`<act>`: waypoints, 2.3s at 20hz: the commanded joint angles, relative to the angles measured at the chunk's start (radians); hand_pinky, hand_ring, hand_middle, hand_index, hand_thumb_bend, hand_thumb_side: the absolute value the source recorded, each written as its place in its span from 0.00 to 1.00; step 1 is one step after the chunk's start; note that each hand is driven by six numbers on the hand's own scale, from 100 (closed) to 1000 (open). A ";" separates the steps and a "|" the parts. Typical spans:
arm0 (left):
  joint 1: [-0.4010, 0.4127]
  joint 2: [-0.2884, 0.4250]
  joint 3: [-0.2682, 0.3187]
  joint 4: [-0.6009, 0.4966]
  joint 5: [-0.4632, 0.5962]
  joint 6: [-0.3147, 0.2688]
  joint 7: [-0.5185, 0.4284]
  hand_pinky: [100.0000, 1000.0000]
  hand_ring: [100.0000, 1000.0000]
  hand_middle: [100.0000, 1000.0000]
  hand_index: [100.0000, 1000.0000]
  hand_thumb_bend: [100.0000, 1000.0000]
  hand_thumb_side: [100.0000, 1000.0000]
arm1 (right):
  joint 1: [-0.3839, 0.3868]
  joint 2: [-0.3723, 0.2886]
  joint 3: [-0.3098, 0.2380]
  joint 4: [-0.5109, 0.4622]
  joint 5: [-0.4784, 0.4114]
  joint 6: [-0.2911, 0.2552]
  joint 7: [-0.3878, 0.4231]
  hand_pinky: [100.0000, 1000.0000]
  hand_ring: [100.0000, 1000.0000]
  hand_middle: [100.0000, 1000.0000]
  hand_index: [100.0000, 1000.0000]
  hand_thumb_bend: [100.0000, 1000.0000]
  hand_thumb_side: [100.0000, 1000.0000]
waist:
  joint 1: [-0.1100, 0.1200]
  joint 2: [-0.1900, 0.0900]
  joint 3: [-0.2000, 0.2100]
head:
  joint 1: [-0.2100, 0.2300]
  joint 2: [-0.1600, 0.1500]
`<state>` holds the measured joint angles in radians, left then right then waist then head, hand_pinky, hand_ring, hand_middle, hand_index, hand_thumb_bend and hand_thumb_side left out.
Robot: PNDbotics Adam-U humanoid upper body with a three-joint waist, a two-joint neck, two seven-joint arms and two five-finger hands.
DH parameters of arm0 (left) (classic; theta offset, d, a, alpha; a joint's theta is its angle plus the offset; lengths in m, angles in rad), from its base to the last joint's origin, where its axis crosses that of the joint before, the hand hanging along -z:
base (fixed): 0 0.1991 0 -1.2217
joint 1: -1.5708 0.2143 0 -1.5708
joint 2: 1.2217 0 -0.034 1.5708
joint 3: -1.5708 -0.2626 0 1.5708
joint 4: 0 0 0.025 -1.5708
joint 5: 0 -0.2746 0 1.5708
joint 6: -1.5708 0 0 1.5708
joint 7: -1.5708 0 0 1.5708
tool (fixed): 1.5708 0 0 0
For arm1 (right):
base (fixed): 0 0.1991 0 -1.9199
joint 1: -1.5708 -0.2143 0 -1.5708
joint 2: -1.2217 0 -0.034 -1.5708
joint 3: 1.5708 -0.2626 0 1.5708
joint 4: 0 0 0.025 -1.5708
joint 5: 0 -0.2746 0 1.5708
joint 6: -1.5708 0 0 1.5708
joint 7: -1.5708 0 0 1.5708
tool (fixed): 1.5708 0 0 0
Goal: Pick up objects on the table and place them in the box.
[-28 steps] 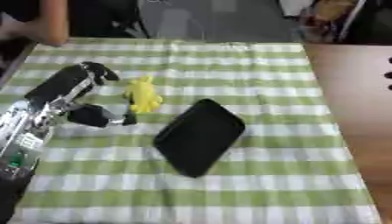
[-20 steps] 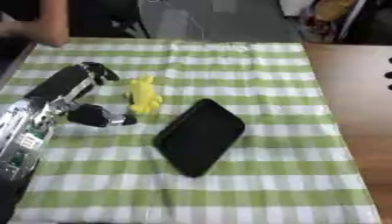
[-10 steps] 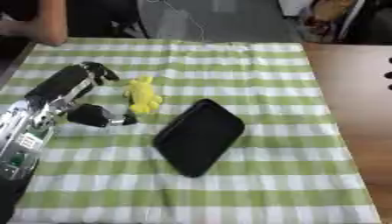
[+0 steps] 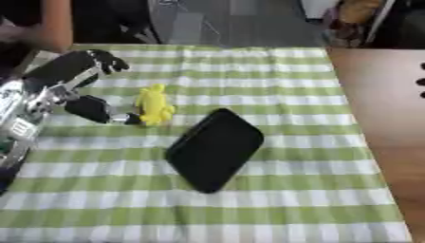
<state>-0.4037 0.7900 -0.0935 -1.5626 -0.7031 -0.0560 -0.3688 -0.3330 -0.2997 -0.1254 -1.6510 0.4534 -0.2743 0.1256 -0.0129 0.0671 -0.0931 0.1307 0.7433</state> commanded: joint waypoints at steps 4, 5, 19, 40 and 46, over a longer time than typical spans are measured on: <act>-0.071 0.001 -0.026 0.087 -0.027 -0.032 -0.019 0.58 0.66 0.71 0.86 0.98 0.51 | -0.011 -0.027 -0.002 -0.012 -0.002 -0.002 0.002 0.54 0.65 0.75 0.93 0.63 0.99 | 0.003 -0.010 -0.003 | 0.001 -0.012; -0.076 -0.002 -0.028 0.095 -0.031 -0.035 -0.019 0.58 0.67 0.71 0.86 0.98 0.51 | -0.011 -0.027 -0.002 -0.012 -0.002 -0.002 0.002 0.54 0.65 0.75 0.93 0.63 0.99 | 0.003 -0.010 -0.003 | 0.002 -0.012; -0.180 -0.109 -0.032 0.255 -0.096 -0.016 0.018 0.56 0.65 0.71 0.86 0.99 0.53 | -0.010 -0.023 0.001 -0.009 -0.002 -0.003 0.006 0.54 0.65 0.75 0.93 0.63 0.98 | -0.005 -0.015 0.008 | 0.003 -0.010; -0.276 -0.251 -0.057 0.504 -0.189 -0.053 0.044 0.57 0.65 0.71 0.86 1.00 0.52 | -0.011 -0.019 0.007 -0.006 -0.006 -0.005 0.019 0.54 0.65 0.75 0.93 0.63 0.97 | -0.009 -0.013 0.009 | 0.016 -0.009; -0.288 -0.253 -0.064 0.520 -0.202 -0.063 0.038 0.58 0.66 0.71 0.86 1.00 0.53 | -0.011 -0.019 0.008 -0.006 -0.006 -0.005 0.022 0.54 0.65 0.75 0.93 0.63 0.97 | -0.008 -0.013 0.010 | 0.017 -0.012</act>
<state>-0.6661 0.5238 -0.1570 -1.0357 -0.8989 -0.1149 -0.3293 -0.3329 -0.2998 -0.1139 -1.6447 0.4516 -0.2792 0.1444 -0.0214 0.0672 -0.0837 0.1404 0.7438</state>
